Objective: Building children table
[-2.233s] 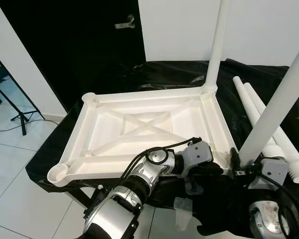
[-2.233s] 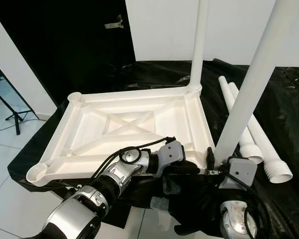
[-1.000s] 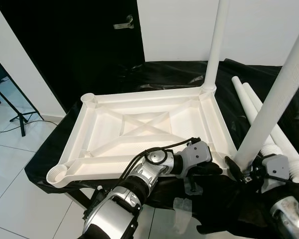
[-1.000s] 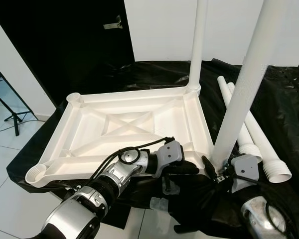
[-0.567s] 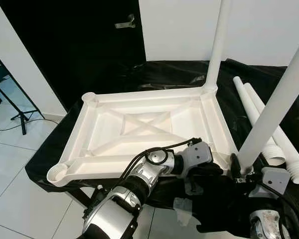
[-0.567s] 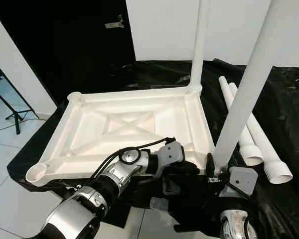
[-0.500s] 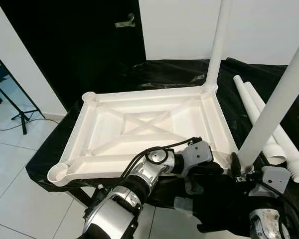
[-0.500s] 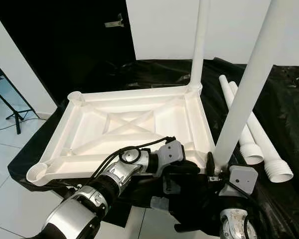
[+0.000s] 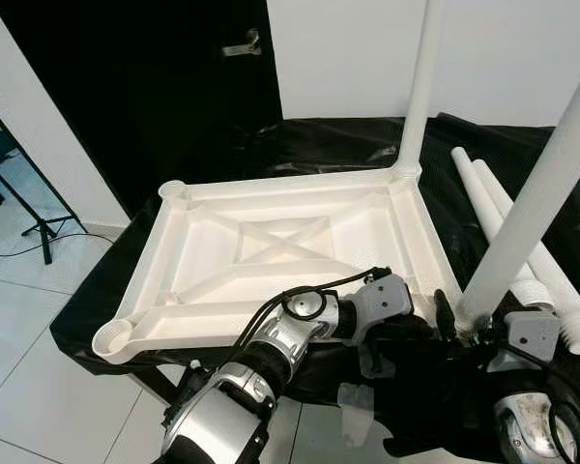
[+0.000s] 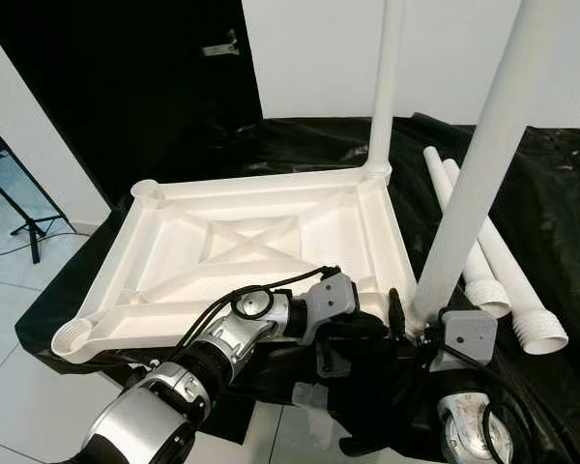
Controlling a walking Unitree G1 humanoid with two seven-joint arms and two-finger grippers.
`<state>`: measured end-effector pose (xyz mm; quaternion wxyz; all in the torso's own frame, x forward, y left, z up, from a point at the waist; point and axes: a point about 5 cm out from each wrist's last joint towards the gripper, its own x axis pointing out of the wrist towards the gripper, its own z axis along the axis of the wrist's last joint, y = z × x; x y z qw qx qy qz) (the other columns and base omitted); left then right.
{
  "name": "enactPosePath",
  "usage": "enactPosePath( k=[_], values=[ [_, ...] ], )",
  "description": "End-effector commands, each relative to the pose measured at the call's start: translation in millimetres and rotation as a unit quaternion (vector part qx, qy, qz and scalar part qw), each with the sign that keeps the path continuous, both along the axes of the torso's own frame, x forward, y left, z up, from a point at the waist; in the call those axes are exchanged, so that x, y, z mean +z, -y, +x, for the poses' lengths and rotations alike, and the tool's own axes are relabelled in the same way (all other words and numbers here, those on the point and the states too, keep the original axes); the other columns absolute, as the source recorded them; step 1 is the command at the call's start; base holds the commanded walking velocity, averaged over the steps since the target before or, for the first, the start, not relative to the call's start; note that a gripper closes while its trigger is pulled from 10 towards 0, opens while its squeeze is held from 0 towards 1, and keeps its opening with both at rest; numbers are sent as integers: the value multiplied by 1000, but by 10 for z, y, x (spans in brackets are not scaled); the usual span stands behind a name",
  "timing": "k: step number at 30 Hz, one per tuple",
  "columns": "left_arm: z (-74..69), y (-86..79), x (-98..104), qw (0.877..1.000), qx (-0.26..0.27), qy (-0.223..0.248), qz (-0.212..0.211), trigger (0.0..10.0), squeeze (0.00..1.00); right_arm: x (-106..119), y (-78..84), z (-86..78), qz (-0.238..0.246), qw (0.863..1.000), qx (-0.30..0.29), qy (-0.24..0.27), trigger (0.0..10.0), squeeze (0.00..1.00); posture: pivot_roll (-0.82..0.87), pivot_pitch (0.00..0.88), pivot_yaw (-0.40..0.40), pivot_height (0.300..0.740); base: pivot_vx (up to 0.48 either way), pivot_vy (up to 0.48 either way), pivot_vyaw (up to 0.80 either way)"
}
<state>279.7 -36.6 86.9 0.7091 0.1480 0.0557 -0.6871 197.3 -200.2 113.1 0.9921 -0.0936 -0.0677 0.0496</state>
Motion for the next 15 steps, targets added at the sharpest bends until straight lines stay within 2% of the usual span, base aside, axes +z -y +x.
enactPosePath(
  k=[1, 2, 6, 7, 8, 9, 12, 13, 15],
  values=[
    [-272, -180, -620, 988, 41, -103, 108, 10000, 0, -13, 11, 17, 2, 999, 35, -13, 10000, 0, 2, 0, 80, 740, 0, 0, 0],
    [-272, -180, -620, 988, 41, -103, 108, 10000, 0, -13, 11, 17, 2, 999, 35, -13, 10000, 0, 2, 0, 80, 740, 0, 0, 0],
    [-276, -160, -615, 988, 40, -104, 107, 10000, 0, -25, 120, 15, -26, 993, 110, -47, 10000, 0, 1, 0, 79, 740, 0, 0, 0],
    [-278, -162, -618, 988, 40, -104, 106, 10000, 0, -29, 155, 15, -29, 990, 128, -58, 8392, 0, 3, 0, 79, 740, 0, 0, 0],
    [-278, -162, -618, 988, 40, -104, 106, 10000, 0, -29, 155, 15, -29, 990, 128, -58, 8392, 0, 3, 0, 79, 740, 0, 0, 0],
    [-279, -165, -620, 988, 41, -104, 107, 10000, 0, -29, 179, 19, -27, 988, 137, -65, 3922, 0, 2, 0, 80, 740, 0, 0, 0],
    [-279, -169, -623, 988, 41, -105, 107, 10000, 0, -30, 209, 25, -21, 986, 146, -74, 3922, 0, 2, 0, 80, 740, 0, 0, 0],
    [-279, -173, -625, 988, 41, -105, 107, 10000, 0, -31, 243, 31, -23, 984, 154, -82, 0, 0, 5, 0, 81, 740, 0, 0, 0],
    [-273, -180, -625, 988, 43, -104, 108, 10000, 0, -32, 294, 25, -29, 977, 188, -100, 0, 0, 8, 0, 80, 740, 0, 0, 0]
  ],
)
